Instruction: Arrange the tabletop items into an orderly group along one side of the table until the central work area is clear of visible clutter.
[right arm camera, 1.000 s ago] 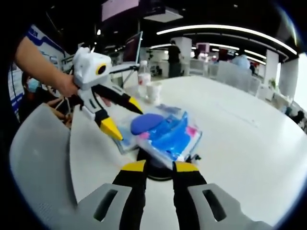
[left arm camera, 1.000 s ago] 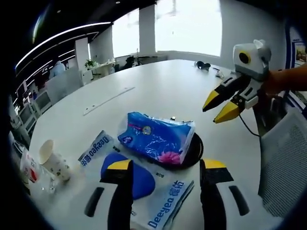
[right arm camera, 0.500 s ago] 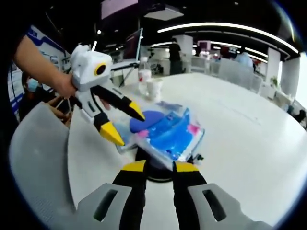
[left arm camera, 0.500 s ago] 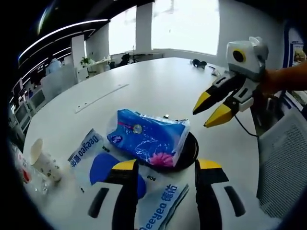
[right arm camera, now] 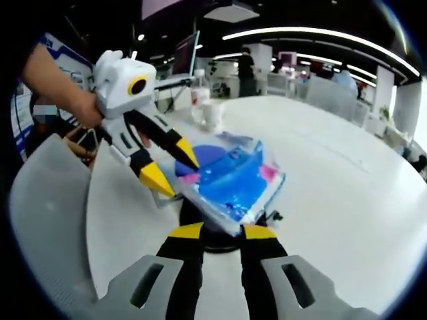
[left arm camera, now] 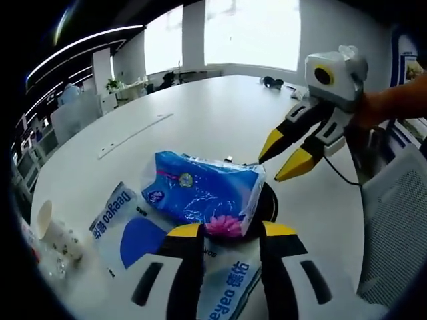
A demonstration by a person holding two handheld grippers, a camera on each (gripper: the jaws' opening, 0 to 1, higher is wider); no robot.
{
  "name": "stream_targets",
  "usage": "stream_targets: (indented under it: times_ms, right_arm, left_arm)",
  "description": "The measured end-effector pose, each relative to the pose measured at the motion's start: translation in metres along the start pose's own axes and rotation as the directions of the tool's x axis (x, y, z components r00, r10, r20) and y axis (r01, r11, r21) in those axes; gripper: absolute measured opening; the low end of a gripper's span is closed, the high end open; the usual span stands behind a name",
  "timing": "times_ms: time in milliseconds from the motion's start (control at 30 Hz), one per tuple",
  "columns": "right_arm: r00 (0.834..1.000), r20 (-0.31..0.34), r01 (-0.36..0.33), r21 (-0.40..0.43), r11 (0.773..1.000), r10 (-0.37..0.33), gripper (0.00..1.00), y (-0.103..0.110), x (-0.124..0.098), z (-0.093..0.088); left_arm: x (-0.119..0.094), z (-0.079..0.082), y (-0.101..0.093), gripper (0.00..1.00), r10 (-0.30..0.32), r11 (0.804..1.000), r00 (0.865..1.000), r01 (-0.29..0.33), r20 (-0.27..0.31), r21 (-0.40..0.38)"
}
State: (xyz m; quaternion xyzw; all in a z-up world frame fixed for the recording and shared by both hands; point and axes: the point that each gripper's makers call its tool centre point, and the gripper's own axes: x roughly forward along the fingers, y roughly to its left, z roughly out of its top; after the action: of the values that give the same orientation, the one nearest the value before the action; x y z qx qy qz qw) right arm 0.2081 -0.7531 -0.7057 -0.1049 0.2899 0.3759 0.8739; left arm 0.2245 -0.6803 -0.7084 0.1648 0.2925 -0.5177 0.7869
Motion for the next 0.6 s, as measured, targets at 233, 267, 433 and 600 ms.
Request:
stream_targets:
  times_ms: [233, 267, 433, 600]
  right_arm:
    - [1.000, -0.019, -0.008, -0.002, 1.000, 0.008, 0.17, -0.0002, 0.0085, -0.0018]
    - [1.000, -0.019, -0.009, -0.001, 1.000, 0.009, 0.15, -0.0001, 0.0087, -0.0016]
    - [0.999, -0.035, -0.024, -0.018, 1.000, 0.023, 0.07, 0.0044, 0.0105, -0.0026]
    - [0.999, -0.038, -0.017, -0.014, 1.000, 0.017, 0.02, 0.0048, 0.0106, -0.0032]
  left_arm:
    - [0.0024, -0.0041, -0.0036, 0.23, -0.028, 1.000, 0.999, 0.028, -0.031, 0.011]
    - [0.0029, -0.0051, -0.0027, 0.22, -0.028, 1.000, 0.999, 0.028, -0.035, 0.013]
    - [0.0029, -0.0060, -0.0022, 0.10, -0.041, 0.999, 0.998, 0.041, -0.049, 0.013]
    - [0.0037, -0.0067, -0.0029, 0.07, -0.043, 0.999, 0.998, 0.044, -0.056, 0.014]
